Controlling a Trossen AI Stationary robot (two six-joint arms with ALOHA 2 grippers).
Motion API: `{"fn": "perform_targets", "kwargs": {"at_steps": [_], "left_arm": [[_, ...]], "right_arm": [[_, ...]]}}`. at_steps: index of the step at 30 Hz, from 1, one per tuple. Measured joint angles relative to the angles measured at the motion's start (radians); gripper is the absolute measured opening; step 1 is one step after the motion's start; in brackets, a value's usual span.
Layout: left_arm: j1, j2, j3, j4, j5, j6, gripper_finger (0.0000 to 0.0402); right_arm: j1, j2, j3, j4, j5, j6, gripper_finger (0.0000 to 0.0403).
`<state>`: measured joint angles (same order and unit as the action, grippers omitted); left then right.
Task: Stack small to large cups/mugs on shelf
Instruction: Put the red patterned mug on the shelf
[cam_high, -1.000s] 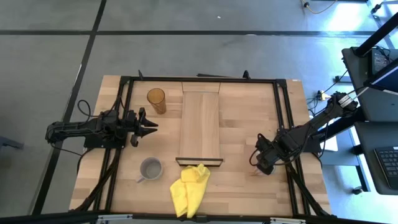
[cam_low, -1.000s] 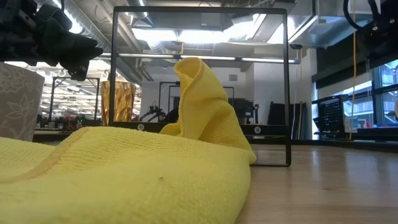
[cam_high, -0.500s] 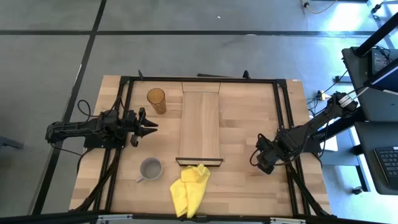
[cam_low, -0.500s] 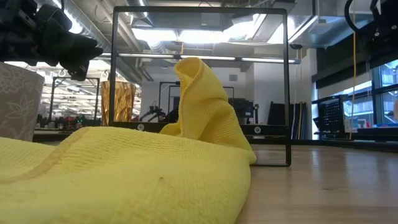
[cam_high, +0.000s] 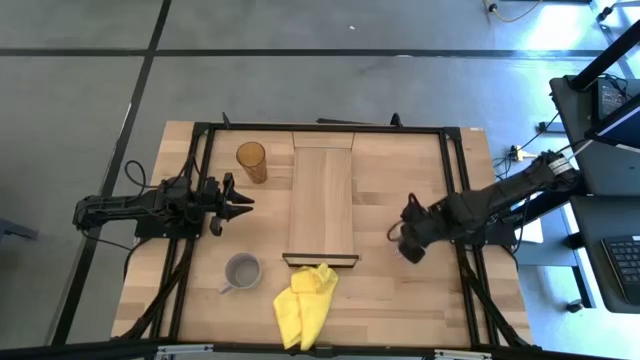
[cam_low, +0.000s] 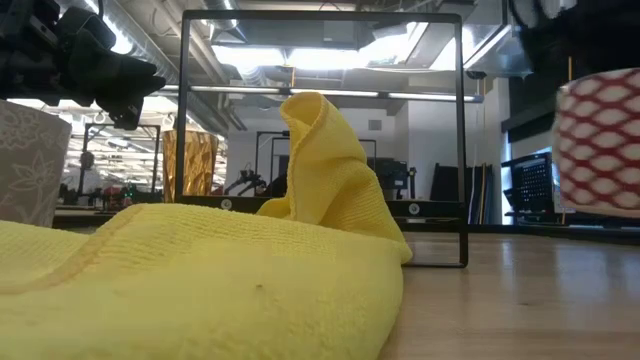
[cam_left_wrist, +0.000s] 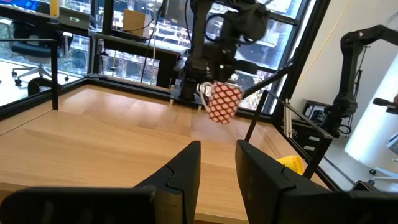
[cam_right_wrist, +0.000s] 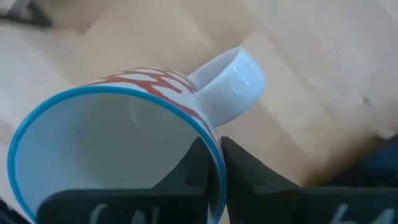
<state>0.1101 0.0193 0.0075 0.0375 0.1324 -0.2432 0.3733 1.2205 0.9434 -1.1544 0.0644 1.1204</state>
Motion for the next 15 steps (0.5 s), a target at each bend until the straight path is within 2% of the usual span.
{"fn": "perform_targets", "kwargs": {"at_steps": [5,10,15], "left_arm": [[0.000,0.000,0.000,0.000,0.000,0.000,0.0096],[0.000,0.000,0.000,0.000,0.000,0.000,0.0096],[0.000,0.000,0.000,0.000,0.000,0.000,0.0096]], "right_arm": [[-0.134,0.000,0.050,-0.007,-0.013,0.068,0.0025],[-0.269,0.000,0.111,0.114,-0.003,0.073,0.0024],[-0.397,0.025,0.182,0.243,0.057,0.028,0.0024]]}}
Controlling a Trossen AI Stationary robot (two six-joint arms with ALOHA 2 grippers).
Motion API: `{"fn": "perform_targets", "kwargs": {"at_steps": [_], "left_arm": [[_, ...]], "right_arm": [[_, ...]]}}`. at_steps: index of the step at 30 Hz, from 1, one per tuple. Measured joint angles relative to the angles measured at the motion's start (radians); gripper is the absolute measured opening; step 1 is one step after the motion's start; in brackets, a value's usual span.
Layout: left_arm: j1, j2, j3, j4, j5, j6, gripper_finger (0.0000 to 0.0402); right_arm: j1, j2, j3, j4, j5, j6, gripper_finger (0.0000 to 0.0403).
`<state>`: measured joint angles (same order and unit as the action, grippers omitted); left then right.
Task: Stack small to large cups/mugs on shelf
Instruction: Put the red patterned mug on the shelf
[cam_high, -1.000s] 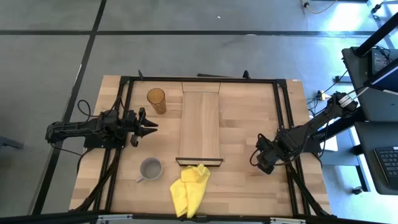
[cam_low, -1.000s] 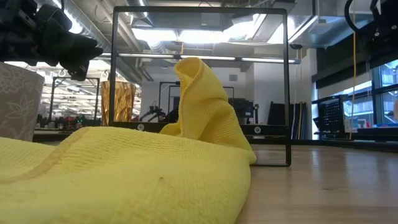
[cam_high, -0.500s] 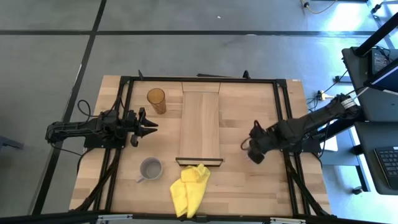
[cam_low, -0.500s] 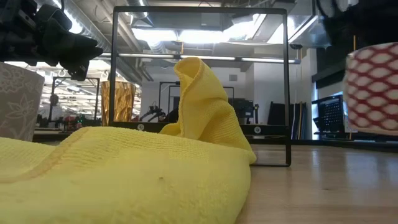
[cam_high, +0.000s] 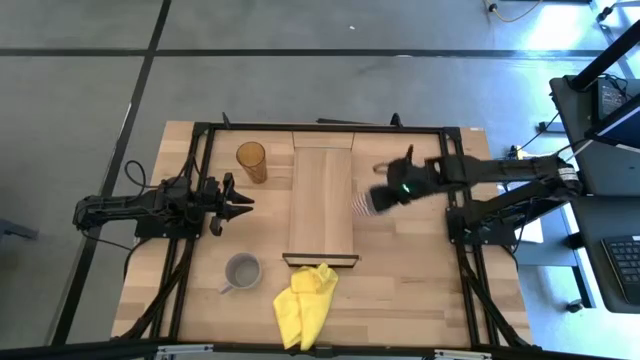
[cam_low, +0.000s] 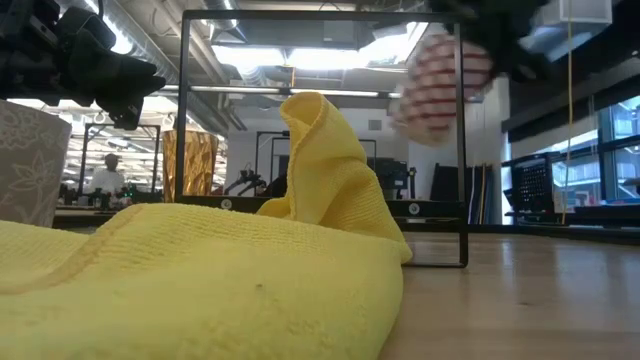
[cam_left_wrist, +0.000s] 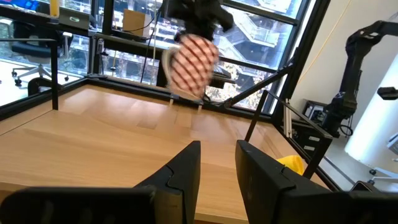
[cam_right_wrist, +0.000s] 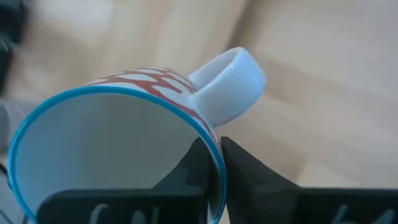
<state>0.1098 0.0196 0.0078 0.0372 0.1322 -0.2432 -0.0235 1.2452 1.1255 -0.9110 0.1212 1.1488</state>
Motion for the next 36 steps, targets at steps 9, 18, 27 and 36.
{"fn": "perform_targets", "kwargs": {"at_steps": [9,18,27,36], "left_arm": [[0.000,0.000,0.000,0.000,0.000,0.000,0.0096],[0.000,0.000,0.000,0.000,0.000,0.000,0.0096],[0.000,0.000,0.000,0.000,0.000,0.000,0.0096],[0.000,0.000,0.000,0.000,0.000,0.000,0.0096]], "right_arm": [[-0.122,0.328,0.303,-0.015,-0.133,-0.229,0.0031],[-0.174,0.675,0.812,-0.389,-0.136,-0.407,0.0029],[-0.134,0.892,1.128,-0.541,-0.285,-0.830,0.0027],[-0.130,0.921,1.177,-0.651,-0.174,-1.321,0.0031]]}}
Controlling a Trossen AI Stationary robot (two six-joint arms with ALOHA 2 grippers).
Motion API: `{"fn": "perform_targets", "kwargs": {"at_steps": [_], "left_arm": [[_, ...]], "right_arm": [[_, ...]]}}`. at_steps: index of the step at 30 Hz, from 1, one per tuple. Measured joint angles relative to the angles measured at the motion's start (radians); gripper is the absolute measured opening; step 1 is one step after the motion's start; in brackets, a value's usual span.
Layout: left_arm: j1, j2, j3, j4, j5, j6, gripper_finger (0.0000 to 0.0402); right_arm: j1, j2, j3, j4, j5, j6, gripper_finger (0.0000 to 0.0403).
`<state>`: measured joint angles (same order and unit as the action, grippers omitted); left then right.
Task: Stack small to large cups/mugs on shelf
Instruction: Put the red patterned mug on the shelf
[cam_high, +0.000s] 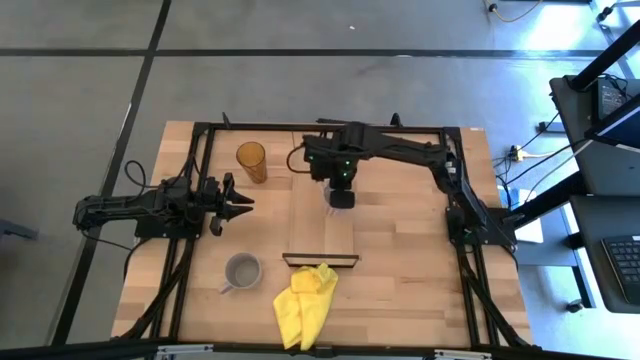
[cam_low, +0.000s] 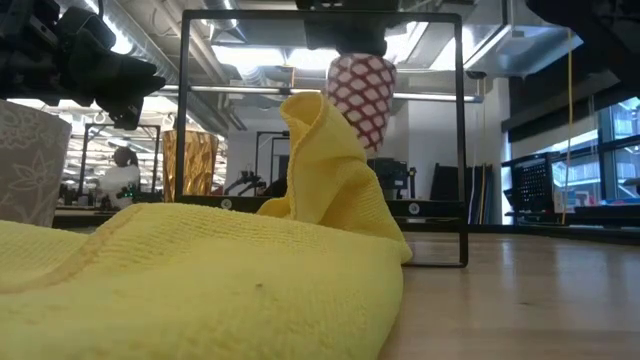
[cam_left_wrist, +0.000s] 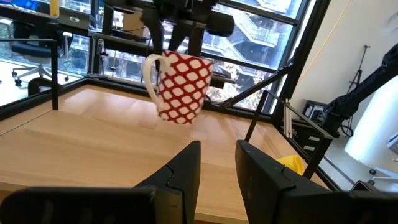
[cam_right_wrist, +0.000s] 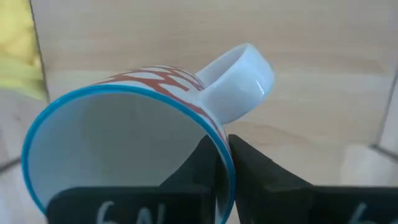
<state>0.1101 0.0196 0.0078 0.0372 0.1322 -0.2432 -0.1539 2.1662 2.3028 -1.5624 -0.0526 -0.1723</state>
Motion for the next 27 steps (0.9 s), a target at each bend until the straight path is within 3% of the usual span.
{"fn": "perform_targets", "kwargs": {"at_steps": [5,11,27], "left_arm": [[0.000,0.000,0.000,0.000,0.000,0.000,0.0096],[0.000,0.000,0.000,0.000,0.000,0.000,0.0096],[0.000,0.000,0.000,0.000,0.000,0.000,0.0096]], "right_arm": [[0.003,0.000,-0.001,0.043,0.084,-0.205,0.0026],[0.026,0.006,-0.002,0.119,0.083,-0.391,0.0032],[-0.010,0.100,-0.003,0.132,0.134,-0.545,0.0029]]}}
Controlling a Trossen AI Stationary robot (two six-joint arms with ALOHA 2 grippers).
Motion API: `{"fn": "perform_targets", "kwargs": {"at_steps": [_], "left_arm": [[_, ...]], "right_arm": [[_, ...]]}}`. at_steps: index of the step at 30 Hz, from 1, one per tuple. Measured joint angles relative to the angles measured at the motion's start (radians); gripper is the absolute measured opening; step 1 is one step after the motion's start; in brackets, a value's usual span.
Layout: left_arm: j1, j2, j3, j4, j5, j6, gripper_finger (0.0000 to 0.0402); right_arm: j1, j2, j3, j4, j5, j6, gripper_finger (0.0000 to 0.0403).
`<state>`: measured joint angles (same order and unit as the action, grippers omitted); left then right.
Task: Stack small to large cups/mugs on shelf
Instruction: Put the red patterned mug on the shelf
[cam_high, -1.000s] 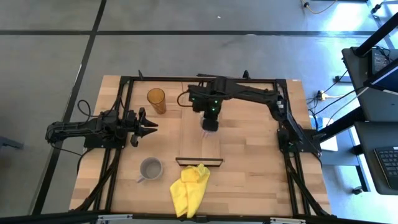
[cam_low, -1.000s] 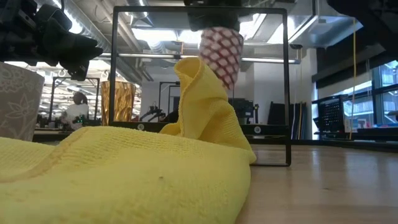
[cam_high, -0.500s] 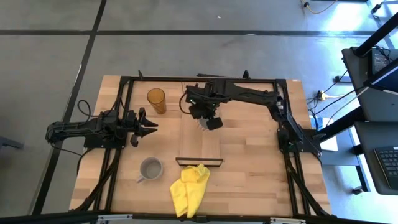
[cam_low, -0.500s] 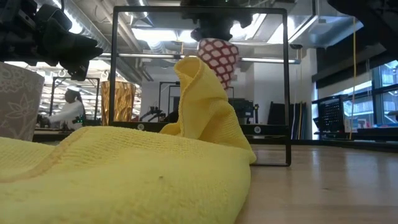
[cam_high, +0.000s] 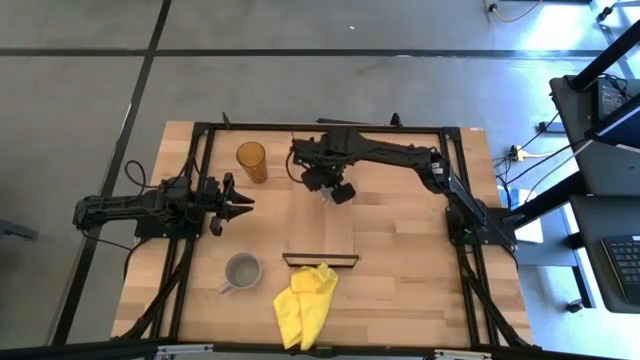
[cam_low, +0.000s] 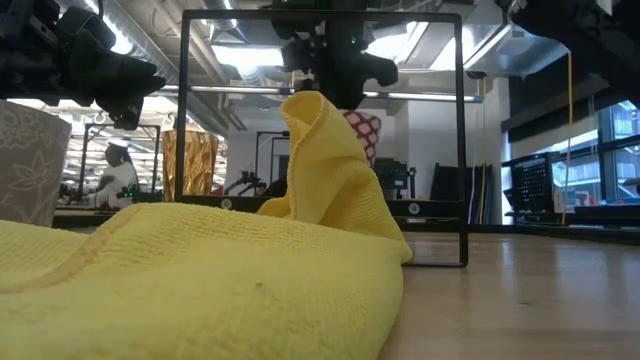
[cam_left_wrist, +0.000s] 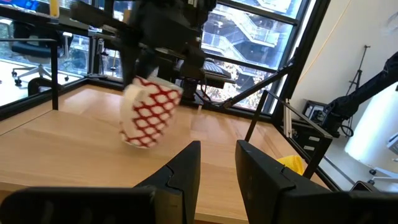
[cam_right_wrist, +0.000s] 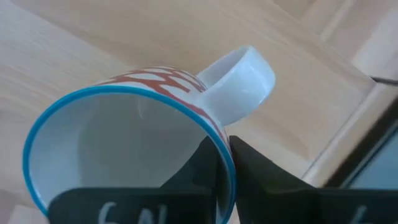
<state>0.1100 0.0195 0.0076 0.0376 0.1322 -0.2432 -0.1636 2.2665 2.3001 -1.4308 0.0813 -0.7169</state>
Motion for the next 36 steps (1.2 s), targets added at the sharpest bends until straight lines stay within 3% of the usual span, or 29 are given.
{"fn": "perform_targets", "kwargs": {"at_steps": [9,18,24,36], "left_arm": [[0.000,0.000,0.000,0.000,0.000,0.000,0.0096],[0.000,0.000,0.000,0.000,0.000,0.000,0.0096],[0.000,0.000,0.000,0.000,0.000,0.000,0.0096],[0.000,0.000,0.000,0.000,0.000,0.000,0.0096]], "right_arm": [[0.014,0.031,0.000,0.010,-0.077,0.004,0.0031],[0.025,0.035,0.000,0.037,-0.072,0.031,0.0045],[0.025,0.036,0.000,0.076,0.003,0.057,0.0061],[0.060,0.030,0.005,0.085,0.025,0.114,0.0151]]}}
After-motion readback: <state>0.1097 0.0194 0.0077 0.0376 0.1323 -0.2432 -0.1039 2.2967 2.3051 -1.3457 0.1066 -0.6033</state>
